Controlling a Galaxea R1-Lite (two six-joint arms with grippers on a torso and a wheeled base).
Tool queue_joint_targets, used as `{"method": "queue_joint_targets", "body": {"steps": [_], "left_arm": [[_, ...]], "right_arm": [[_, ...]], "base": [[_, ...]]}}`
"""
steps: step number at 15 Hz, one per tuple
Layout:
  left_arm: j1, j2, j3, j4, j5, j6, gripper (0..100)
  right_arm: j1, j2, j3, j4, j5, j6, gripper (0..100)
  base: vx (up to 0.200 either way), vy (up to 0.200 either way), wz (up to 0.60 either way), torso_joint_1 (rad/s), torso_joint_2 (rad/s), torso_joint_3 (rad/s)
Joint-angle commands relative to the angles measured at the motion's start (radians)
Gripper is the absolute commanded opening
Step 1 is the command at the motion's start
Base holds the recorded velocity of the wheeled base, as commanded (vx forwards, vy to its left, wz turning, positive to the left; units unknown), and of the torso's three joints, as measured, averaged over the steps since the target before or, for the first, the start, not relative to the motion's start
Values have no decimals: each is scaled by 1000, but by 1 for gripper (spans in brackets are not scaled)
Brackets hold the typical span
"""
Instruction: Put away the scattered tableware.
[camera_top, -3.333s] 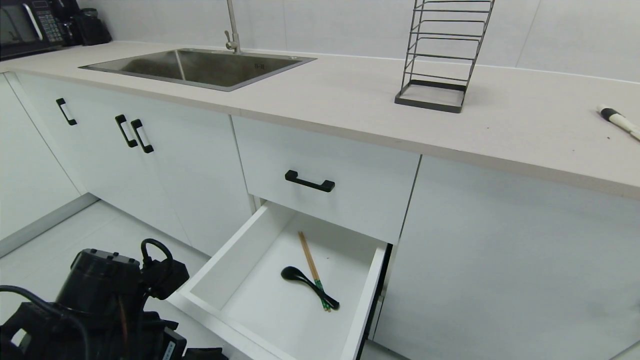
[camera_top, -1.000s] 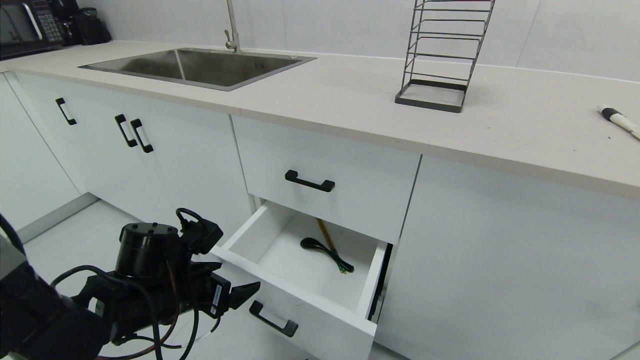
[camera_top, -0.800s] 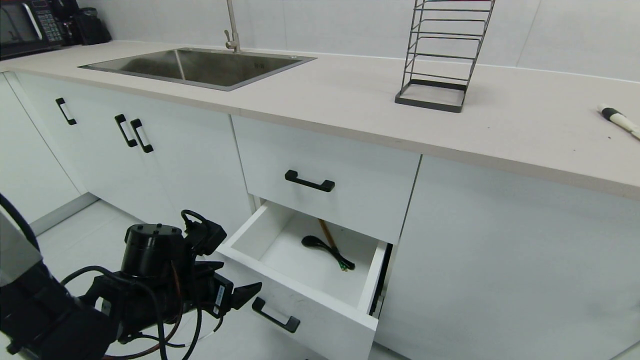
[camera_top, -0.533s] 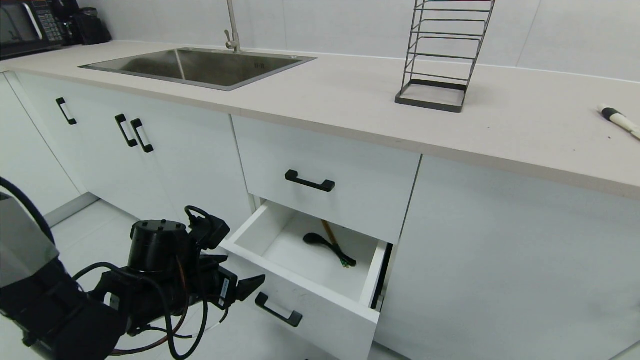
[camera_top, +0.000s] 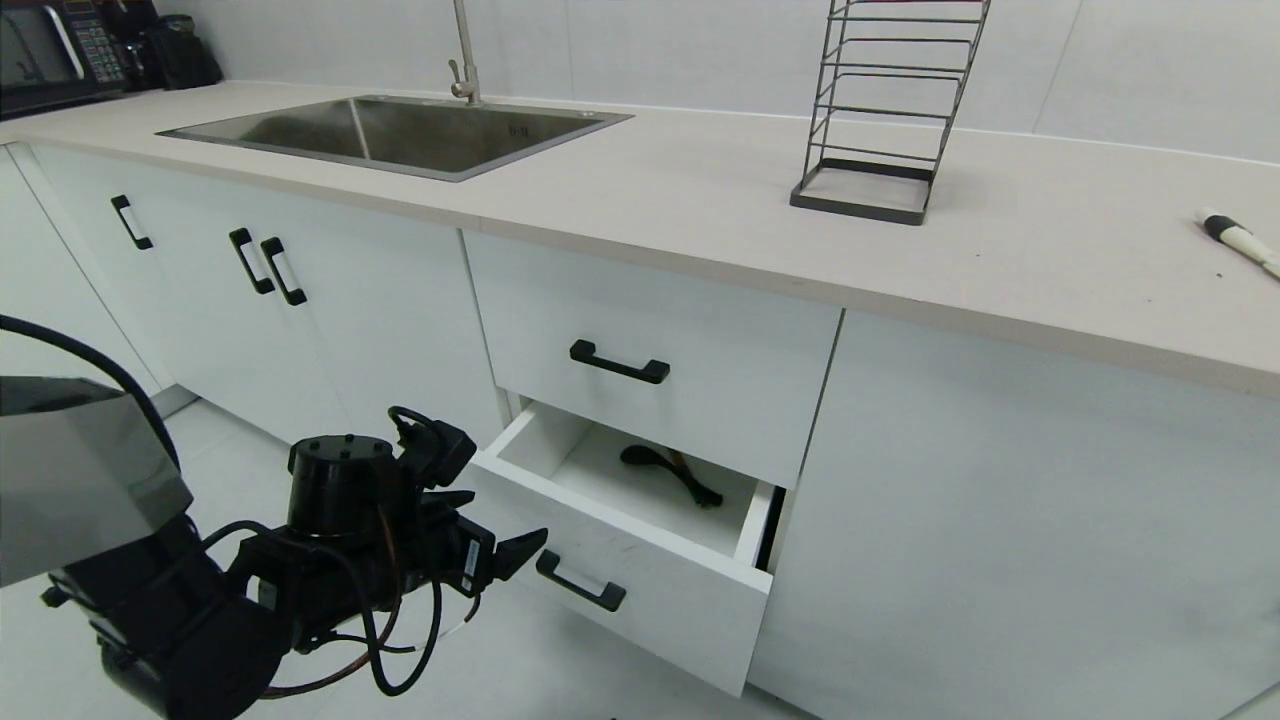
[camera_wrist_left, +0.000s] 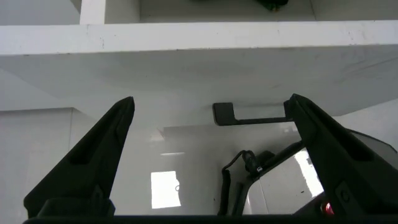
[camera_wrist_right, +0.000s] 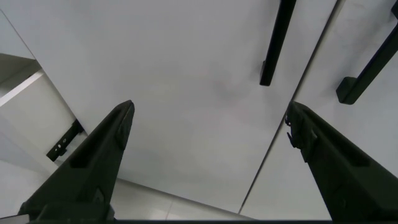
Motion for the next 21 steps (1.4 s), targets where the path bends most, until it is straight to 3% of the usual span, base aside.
{"method": "queue_joint_targets", "body": {"steps": [1, 21], "left_arm": [[0, 25, -37, -1, 2, 0, 100], [6, 197, -270, -66, 5, -17, 100]], "right_arm": [[0, 2, 0, 0, 0, 0, 100], [0, 2, 0, 0, 0, 0, 100]], "base": [[0, 0, 0, 0, 0, 0], [0, 0, 0, 0, 0, 0]]}}
